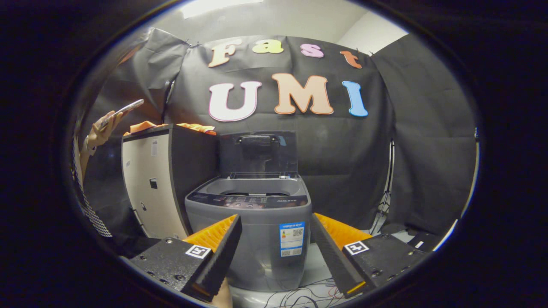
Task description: Put the clothes into the washing machine and then close the washing machine lid.
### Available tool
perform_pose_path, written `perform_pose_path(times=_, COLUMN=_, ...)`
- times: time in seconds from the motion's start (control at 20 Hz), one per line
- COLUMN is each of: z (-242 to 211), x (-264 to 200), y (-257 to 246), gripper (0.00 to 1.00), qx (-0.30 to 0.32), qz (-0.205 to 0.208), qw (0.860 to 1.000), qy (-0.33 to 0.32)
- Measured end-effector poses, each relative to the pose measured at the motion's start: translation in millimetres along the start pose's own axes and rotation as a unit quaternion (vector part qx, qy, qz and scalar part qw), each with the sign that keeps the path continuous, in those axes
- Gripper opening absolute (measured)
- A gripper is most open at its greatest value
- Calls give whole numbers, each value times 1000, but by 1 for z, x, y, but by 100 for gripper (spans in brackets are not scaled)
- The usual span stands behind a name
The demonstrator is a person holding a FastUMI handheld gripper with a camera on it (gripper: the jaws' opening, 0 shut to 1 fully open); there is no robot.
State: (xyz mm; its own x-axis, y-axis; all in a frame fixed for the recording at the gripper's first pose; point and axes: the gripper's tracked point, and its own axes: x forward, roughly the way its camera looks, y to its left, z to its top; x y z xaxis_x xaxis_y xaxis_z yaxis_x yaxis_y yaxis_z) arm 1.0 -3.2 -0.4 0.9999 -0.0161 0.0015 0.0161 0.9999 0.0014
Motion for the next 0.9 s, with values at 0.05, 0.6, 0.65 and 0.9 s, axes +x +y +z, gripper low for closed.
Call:
perform_pose_path(times=0.05, z=2, x=1, y=-2, gripper=97, qx=-1, qz=-7, qw=1000, qy=-1)
perform_pose_path(times=0.6, z=110, x=93, y=138, gripper=97, qx=36, qz=56, qw=998, qy=-3)
perform_pose_path(times=0.65, z=128, x=103, y=157, gripper=97, qx=38, qz=71, qw=997, qy=-6)
perform_pose_path(times=0.9, z=203, x=146, y=240, gripper=97, qx=13, qz=124, qw=992, qy=-1)
